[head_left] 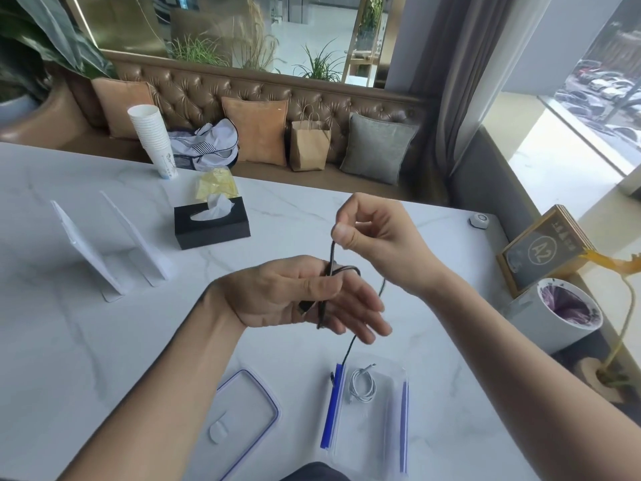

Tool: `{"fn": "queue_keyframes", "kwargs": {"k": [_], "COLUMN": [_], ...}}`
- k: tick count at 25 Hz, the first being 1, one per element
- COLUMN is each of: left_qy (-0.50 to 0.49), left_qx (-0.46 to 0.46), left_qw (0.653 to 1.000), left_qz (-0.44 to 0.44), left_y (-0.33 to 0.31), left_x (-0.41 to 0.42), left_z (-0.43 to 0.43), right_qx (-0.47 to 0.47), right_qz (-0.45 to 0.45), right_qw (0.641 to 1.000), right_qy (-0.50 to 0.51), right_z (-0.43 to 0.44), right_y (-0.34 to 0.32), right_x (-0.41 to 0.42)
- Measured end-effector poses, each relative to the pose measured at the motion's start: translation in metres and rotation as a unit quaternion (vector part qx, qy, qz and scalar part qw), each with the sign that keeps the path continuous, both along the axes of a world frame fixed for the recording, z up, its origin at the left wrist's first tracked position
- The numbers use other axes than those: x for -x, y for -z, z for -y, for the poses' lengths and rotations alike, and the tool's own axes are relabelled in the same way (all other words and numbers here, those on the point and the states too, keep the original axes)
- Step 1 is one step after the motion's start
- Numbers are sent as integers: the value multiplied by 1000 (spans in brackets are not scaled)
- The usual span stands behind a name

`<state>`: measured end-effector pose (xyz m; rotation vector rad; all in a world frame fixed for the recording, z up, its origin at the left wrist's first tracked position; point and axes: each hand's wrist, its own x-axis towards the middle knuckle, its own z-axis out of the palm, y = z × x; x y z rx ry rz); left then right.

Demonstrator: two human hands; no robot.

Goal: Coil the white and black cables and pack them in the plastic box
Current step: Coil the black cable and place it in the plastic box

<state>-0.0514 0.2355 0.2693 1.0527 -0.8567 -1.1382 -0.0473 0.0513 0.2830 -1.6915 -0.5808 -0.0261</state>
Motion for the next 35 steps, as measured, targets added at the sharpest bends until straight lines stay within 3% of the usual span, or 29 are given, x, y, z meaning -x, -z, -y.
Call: {"fn": "queue_keyframes", "kwargs": {"k": [3,6,10,13,16,18,21,25,27,30,35], "left_qy": [-76,-219,-423,-516,-485,-425,-322,-169,-103,-53,-114], "left_qx": [129,221,215,109,-48,-117,-172,-198,-178,-70,131], "left_qw": [986,946,879,844,838,849,894,953,971,994,984], "left_qz": [-76,-94,-36,96,246,292,260,153,120,66,-32], "left_y": [-1,-5,-3,-1,0,-2,-10,-17,-17,-15,-12], "left_x": [4,2,-7,-16,-20,-20,-15,-3,2,7,15], "left_z": [7,15,21,16,6,-1,-7,-8,-4,0,9], "right_qx": [11,41,164,240,251,253,199,96,86,45,-14], "right_qz": [-56,-89,-112,-67,-8,21,28,43,48,43,-33], "right_qw": [998,994,980,968,966,965,979,994,995,998,999], "right_qy": [42,50,17,27,54,64,47,31,14,2,22], "right_z": [-7,-9,-9,-4,7,13,19,21,15,6,-7], "right_y": [21,41,51,45,28,16,-3,-21,-23,-18,-3], "right_x": [1,8,23,28,24,19,14,9,6,3,7]}}
